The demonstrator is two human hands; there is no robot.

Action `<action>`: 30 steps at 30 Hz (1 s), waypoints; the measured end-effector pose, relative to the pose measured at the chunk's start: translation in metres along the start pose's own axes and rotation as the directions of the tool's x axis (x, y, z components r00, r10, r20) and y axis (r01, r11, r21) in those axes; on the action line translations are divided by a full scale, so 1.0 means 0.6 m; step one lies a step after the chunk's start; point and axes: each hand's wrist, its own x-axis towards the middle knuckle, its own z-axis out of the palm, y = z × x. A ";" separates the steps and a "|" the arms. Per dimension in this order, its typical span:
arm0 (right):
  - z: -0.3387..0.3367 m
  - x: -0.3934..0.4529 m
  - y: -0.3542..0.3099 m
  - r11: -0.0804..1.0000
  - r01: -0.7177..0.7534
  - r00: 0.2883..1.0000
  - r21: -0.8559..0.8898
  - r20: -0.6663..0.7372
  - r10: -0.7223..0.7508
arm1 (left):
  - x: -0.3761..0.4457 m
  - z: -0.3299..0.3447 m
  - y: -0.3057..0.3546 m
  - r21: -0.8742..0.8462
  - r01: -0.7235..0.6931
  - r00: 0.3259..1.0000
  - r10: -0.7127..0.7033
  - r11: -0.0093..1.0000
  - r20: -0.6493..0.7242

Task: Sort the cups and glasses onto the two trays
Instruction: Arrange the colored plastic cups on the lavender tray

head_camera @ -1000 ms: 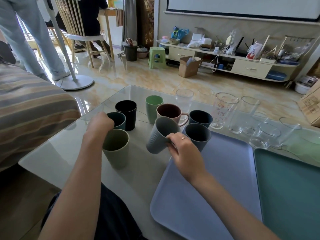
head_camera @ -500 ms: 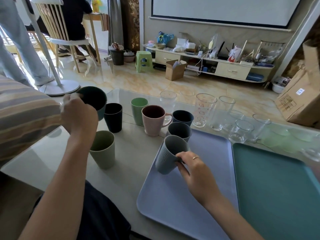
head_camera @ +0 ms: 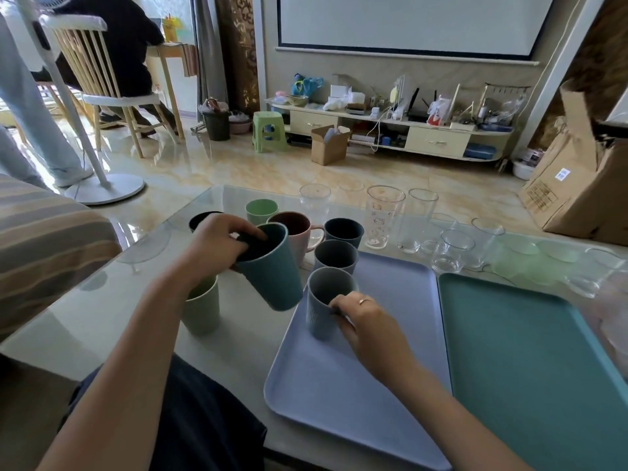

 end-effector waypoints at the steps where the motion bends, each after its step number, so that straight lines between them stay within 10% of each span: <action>1: 0.001 0.003 -0.003 1.000 0.020 1.000 -0.020 0.009 -0.020 | -0.001 0.001 0.002 0.039 -0.003 0.999 0.001 0.999 0.052; 13: -0.005 0.002 -0.016 0.998 -0.023 0.992 0.055 0.126 0.016 | -0.030 0.010 0.011 0.135 -0.115 0.937 0.062 0.984 0.344; 19: -0.020 -0.043 -0.038 0.989 -0.106 0.983 0.105 -0.137 0.120 | -0.043 0.016 0.011 0.143 -0.089 0.863 0.004 0.986 0.506; 30: 0.011 -0.081 -0.066 0.885 -0.199 0.978 0.422 0.137 0.155 | -0.050 0.073 0.016 0.205 -0.021 0.679 -0.137 0.979 0.721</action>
